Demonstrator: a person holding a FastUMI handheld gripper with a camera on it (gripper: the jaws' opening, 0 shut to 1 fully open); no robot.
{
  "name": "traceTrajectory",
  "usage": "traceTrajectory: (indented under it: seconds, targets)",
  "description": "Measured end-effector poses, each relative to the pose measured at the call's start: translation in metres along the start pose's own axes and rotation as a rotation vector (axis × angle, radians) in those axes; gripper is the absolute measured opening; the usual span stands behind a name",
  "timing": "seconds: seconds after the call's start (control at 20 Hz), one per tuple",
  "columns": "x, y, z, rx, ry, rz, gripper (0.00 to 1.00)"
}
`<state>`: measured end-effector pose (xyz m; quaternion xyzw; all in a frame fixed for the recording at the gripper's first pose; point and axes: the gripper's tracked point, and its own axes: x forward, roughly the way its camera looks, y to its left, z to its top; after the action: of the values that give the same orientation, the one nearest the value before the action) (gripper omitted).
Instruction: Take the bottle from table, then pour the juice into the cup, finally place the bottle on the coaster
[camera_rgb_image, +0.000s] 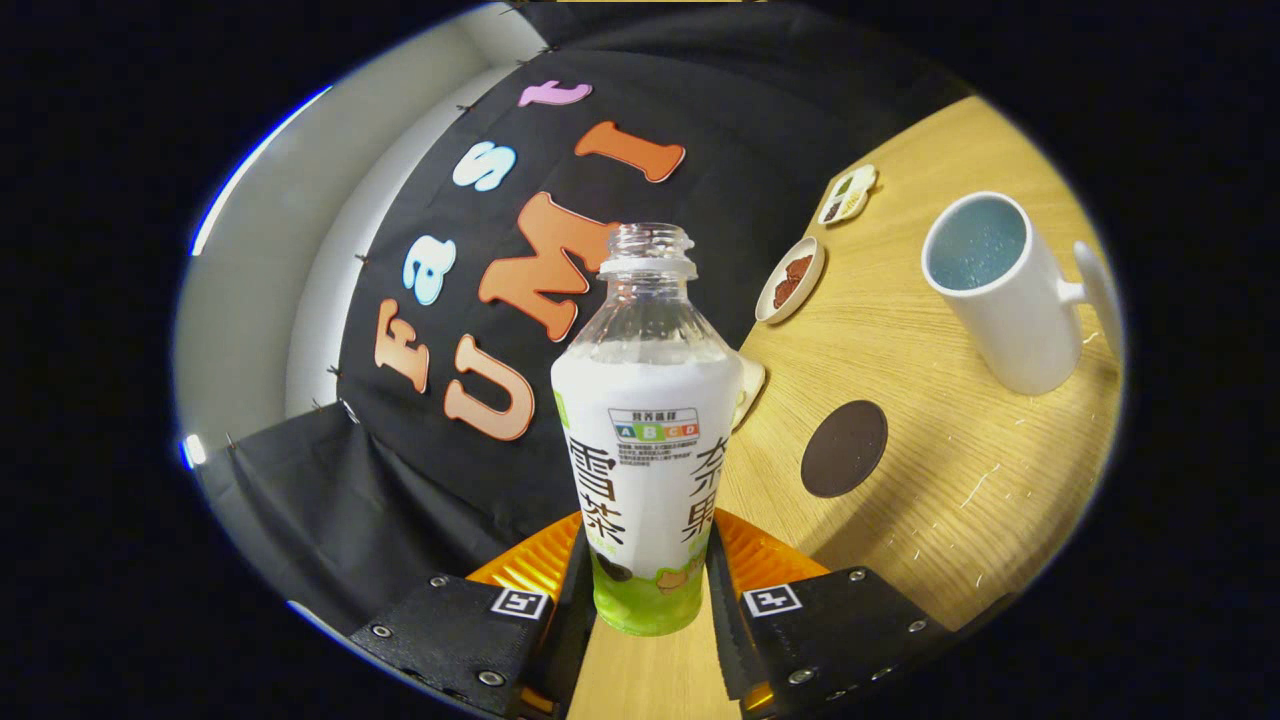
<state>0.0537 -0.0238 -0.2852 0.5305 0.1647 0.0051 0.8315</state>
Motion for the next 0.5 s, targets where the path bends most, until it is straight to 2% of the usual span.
traceTrajectory:
  seconds: [0.2, 0.5]
  targets:
    - [-0.001, -0.002, 0.001, 0.143, 0.015, 0.014, 0.56]
    - [0.001, -0.006, 0.016, 0.283, -0.019, 0.015, 0.56]
